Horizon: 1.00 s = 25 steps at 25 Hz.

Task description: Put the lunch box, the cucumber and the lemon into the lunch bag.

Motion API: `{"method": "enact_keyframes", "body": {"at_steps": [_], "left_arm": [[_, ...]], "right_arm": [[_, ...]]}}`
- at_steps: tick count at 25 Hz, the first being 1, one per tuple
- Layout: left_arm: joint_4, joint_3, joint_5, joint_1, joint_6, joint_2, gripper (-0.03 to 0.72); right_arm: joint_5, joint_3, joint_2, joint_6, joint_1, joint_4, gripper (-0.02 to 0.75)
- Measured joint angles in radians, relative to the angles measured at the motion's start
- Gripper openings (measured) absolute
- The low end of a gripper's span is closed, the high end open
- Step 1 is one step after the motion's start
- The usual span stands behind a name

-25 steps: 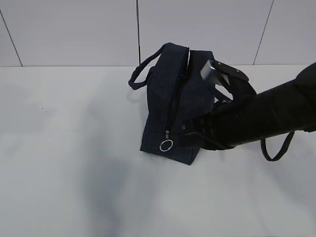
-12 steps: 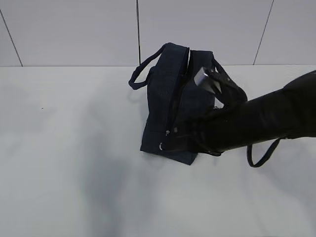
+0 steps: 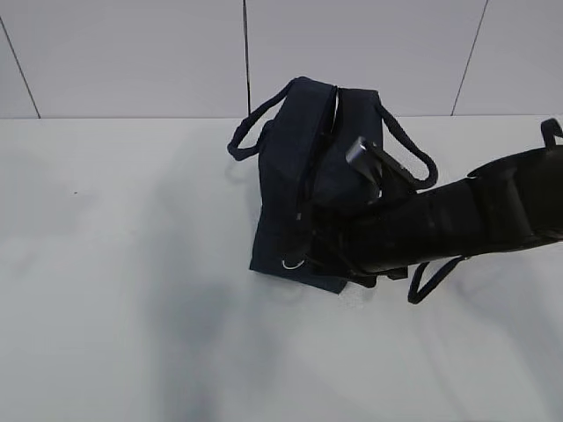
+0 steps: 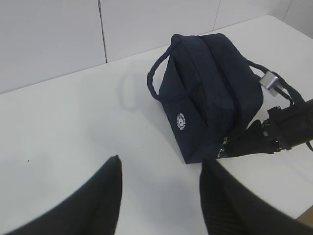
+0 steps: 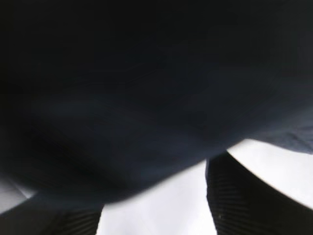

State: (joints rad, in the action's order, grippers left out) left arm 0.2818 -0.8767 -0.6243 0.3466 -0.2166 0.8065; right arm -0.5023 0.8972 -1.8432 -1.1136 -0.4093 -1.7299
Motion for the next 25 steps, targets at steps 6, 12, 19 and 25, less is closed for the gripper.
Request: {"method": "enact_keyframes", "body": {"at_steps": [6, 12, 19, 25], "left_arm": [[0.000, 0.000, 0.002, 0.000, 0.000, 0.000, 0.370], [0.000, 0.000, 0.002, 0.000, 0.000, 0.000, 0.370], [0.000, 0.000, 0.002, 0.000, 0.000, 0.000, 0.370], [0.000, 0.000, 0.002, 0.000, 0.000, 0.000, 0.370]], "right_arm": [[0.040, 0.000, -0.022, -0.008, 0.000, -0.045, 0.424], [0.026, 0.000, -0.022, -0.026, 0.000, -0.081, 0.421], [0.015, 0.033, -0.028, -0.028, 0.000, -0.083, 0.421], [0.009, 0.069, -0.086, -0.028, -0.002, -0.083, 0.391]]}}
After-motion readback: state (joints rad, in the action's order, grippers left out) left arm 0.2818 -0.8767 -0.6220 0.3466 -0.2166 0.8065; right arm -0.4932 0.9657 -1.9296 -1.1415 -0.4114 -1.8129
